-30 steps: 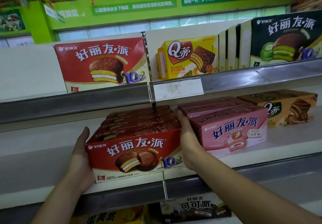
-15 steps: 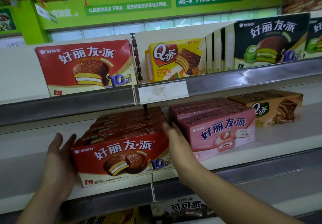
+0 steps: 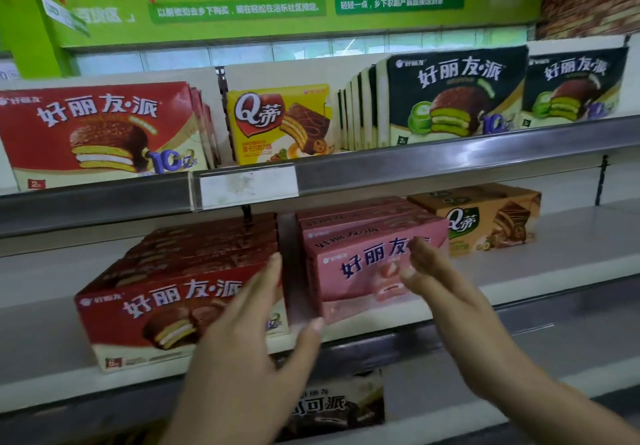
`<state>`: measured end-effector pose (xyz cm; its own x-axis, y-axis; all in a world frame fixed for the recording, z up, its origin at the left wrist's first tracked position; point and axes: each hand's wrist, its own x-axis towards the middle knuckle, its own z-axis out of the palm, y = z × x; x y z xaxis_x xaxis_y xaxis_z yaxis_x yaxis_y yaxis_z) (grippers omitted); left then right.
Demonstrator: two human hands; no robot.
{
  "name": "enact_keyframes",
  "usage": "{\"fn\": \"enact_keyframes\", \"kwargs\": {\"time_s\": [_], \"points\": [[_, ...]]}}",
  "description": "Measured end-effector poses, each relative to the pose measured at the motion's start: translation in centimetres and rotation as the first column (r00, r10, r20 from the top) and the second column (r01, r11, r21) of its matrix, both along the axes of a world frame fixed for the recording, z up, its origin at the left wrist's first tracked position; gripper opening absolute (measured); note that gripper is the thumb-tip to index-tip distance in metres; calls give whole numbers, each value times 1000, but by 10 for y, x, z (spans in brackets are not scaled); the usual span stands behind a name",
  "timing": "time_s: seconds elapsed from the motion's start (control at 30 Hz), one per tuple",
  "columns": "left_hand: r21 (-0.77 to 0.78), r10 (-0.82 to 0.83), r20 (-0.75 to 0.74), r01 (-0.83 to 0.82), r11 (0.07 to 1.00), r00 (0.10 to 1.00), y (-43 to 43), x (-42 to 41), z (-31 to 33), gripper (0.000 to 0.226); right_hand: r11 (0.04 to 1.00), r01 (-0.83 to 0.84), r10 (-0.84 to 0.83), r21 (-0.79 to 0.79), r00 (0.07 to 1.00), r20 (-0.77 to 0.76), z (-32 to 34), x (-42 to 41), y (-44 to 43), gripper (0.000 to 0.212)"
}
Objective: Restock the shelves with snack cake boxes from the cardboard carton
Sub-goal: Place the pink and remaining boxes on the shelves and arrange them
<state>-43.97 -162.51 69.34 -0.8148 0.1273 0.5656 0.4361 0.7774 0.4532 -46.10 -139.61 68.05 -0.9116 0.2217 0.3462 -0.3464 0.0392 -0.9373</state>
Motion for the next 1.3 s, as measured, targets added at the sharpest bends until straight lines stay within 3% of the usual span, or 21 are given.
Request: {"fn": "enact_keyframes", "kwargs": {"time_s": [0.07, 0.13, 0.27, 0.4, 0.5, 0.8, 0.97, 1.03, 1.1, 1.2, 1.3], "points": [[7, -54, 108, 54, 999, 993, 29, -12, -7, 98, 997, 43, -45, 58, 998, 34, 1, -13, 27, 66], [119, -118, 161, 100, 988, 980, 50, -25, -10, 103, 990, 73, -80, 123, 995, 54, 0, -27, 50, 64], [243, -164, 152, 124, 962, 975, 75, -44, -23, 99, 988, 10, -29, 152, 992, 123, -3, -50, 83, 38], [301, -126, 197, 63, 952, 972, 88, -58, -31, 108, 979, 17, -54, 203, 983, 178, -9, -69, 100, 42], [342, -128, 198, 54, 938, 972, 94, -61, -33, 109, 991, -39, 11, 131, 979, 205, -10, -79, 104, 44], [450, -146, 286, 1, 893, 947, 90, -94, -25, 53, 993, -108, 99, 47, 982, 160, -15, -93, 96, 57], [467, -154, 288, 2, 884, 945, 90, -96, -20, 52, 990, -134, 124, 54, 980, 158, -11, -91, 93, 58], [461, -145, 288, -4, 887, 947, 89, -90, -18, 64, 991, -124, 114, 53, 981, 159, -6, -84, 91, 56], [407, -115, 268, -4, 913, 956, 87, -79, -14, 96, 992, -88, 75, 93, 988, 135, -2, -70, 85, 57], [294, -96, 212, 31, 955, 973, 82, -45, -4, 88, 967, -16, -8, 253, 996, 92, 9, -42, 72, 65], [273, -179, 238, 111, 956, 955, 65, -15, 3, 101, 945, -121, 95, 304, 991, 99, 23, -1, 44, 94]]}}
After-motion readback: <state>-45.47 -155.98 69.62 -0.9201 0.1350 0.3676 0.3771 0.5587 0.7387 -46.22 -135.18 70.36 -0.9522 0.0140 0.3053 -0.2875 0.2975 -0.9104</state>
